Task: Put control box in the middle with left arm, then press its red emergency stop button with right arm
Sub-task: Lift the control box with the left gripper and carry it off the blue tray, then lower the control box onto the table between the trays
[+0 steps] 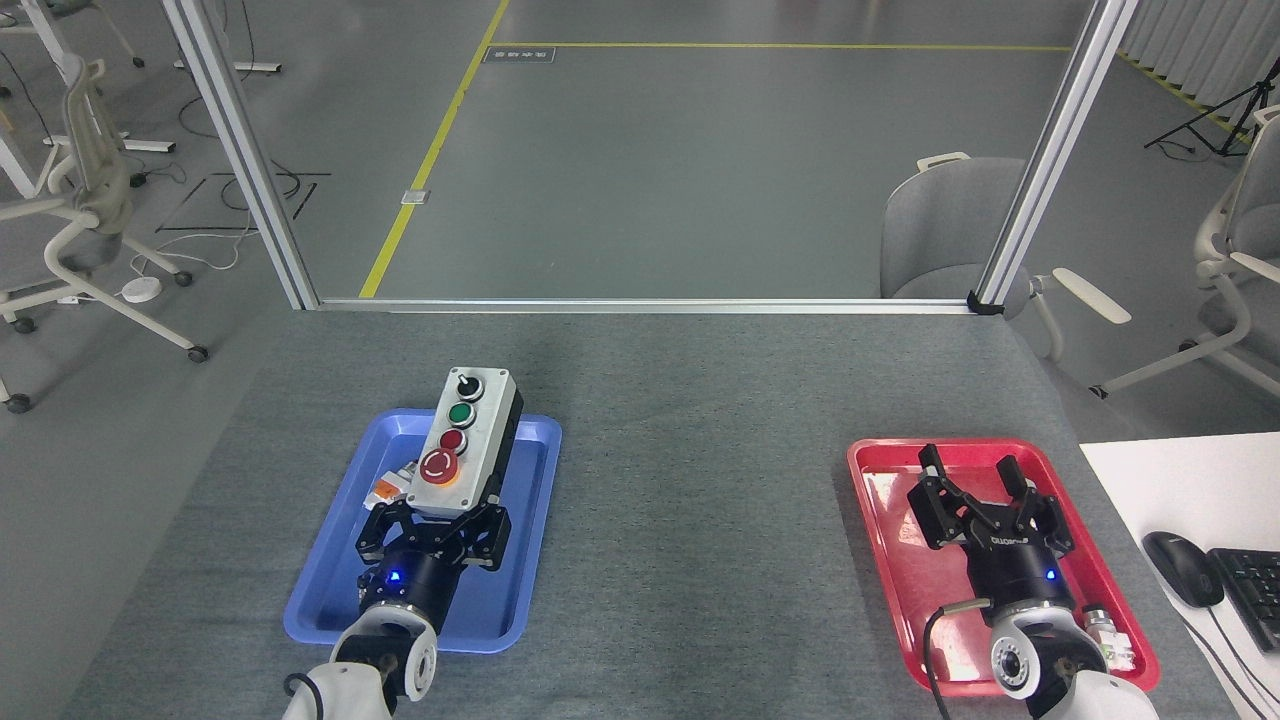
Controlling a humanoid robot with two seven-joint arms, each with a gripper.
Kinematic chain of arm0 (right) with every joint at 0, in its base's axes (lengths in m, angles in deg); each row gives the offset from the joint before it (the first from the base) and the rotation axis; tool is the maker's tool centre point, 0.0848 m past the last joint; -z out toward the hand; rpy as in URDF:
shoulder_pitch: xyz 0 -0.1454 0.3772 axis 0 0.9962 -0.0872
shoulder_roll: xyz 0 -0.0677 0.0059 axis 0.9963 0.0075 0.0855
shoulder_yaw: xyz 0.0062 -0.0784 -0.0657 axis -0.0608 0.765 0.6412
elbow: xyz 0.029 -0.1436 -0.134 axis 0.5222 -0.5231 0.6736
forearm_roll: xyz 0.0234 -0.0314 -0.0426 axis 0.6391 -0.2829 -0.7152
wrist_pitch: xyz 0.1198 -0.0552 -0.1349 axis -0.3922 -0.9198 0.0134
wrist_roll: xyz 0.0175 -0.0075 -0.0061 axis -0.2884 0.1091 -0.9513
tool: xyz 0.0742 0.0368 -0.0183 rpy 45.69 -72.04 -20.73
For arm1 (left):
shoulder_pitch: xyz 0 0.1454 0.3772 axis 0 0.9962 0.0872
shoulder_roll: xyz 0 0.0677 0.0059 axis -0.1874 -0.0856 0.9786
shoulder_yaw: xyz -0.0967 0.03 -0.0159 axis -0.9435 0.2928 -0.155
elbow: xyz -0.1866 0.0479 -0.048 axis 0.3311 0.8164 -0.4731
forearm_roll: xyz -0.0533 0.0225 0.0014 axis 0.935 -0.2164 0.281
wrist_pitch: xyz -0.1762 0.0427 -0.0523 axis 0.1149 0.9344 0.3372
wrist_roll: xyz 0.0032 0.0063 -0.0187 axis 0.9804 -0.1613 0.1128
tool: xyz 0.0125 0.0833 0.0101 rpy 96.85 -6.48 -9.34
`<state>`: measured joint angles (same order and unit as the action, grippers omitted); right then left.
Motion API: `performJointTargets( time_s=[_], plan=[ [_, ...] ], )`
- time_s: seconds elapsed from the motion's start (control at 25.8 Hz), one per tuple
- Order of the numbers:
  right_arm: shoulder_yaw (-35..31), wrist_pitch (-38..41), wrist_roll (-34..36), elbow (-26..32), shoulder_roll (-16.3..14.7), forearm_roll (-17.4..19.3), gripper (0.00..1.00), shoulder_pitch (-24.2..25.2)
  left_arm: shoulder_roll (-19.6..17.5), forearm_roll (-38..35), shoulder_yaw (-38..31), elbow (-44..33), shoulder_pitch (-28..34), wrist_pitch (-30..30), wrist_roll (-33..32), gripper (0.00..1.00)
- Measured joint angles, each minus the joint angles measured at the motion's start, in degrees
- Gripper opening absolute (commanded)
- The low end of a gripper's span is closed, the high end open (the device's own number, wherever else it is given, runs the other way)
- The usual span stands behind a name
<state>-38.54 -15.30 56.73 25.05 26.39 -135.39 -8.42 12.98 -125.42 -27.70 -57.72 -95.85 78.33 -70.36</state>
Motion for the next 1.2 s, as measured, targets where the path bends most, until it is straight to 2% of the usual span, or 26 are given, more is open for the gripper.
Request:
performJointTargets(
  time_s=[0.23,0.5,0.81,1.12,1.16,1.2],
  plan=[
    [-0.03,0.23,0.16,0.26,-0.03,0.0,0.99,-0.01,4.5,-0.76,8.26,-2.27,0.51,0.47,0.07,0.0],
    [-0.28,0.23,0.09,0.29,0.02,0.07,0.99,-0.02,10.15,-4.25,18.17,3.94,-0.52,2.76,-0.17,0.0],
    [-0.27,0.31,0.0,0.28,0.23,0.09,0.99,-0.02,11.14,-4.85,30.02,12.63,-5.56,7.57,-1.05,0.0],
    [-0.27,-0.08,-0.02,0.29,0.08,0.09,0.99,-0.14,11.27,-4.44,33.51,20.03,-10.21,6.48,-2.39,0.0],
    [-0.27,-0.08,-0.04,0.29,0.08,0.09,0.99,-0.15,11.27,-4.43,33.62,20.24,-10.42,6.35,-2.88,0.1],
    [-0.27,-0.09,-0.05,0.29,0.08,0.09,0.99,-0.17,11.26,-4.42,33.73,20.37,-10.55,6.35,-3.63,0.37]
  ],
)
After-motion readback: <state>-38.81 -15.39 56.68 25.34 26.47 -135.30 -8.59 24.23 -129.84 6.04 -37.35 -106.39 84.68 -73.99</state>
